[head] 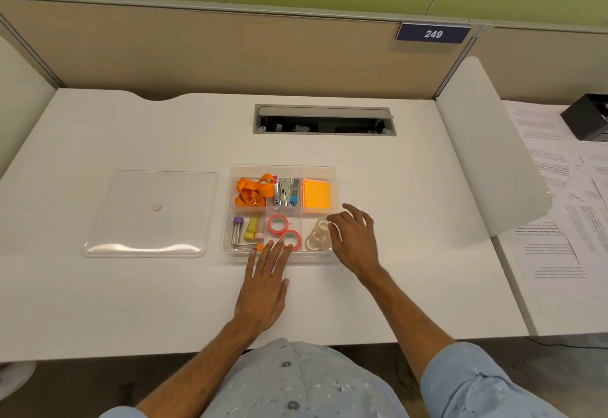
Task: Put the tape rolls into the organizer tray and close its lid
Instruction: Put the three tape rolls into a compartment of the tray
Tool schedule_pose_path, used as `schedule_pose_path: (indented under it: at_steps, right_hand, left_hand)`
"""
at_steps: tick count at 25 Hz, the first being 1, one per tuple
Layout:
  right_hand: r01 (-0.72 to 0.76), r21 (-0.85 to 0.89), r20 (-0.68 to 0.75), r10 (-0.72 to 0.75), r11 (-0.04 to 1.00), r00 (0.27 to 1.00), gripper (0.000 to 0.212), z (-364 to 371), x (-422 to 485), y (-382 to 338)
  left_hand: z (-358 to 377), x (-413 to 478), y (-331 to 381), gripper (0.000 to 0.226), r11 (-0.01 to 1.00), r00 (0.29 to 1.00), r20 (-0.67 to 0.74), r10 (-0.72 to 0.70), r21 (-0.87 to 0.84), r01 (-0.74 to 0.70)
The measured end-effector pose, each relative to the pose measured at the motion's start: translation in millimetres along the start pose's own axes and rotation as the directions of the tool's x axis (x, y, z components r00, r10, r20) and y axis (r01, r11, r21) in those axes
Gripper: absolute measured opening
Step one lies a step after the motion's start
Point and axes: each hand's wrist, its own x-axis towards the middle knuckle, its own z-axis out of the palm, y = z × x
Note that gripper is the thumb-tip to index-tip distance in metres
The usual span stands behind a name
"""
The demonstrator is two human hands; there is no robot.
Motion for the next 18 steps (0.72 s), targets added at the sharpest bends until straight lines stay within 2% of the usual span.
schedule_pose_path:
  at_steps: [3, 6, 11, 18]
  right_hand:
    - [0.064, -0.136, 0.161, -0.042, 0.989, 0.986, 0.037, 1, 10, -5]
    - [0.067, -0.203, 0.233, -0.019, 0.977, 0.972, 0.04, 5, 17, -11]
    - [0.076, -0.197, 0.291, -0.016, 0.977, 0.957, 0.042, 11, 24, -23]
    - [0.061, -0.169, 0.239, -0.019, 0.984, 0.971, 0.039, 11, 19, -16]
  left_hand:
    - [0, 0, -1, 0.068, 1.0, 1.0, -0.001, 0.008, -0.008, -0.008]
    - [0, 0, -2, 0.068, 1.0, 1.0, 0.01, 0.011, -0.008, -0.011]
    - [-1, 0, -5, 0.067, 1.0, 1.0, 0.027, -0.005, 0.0, 0.005]
    - [-2, 0, -6, 0.067, 1.0, 0.999, 0.033, -0.007, 0.014, 0.007]
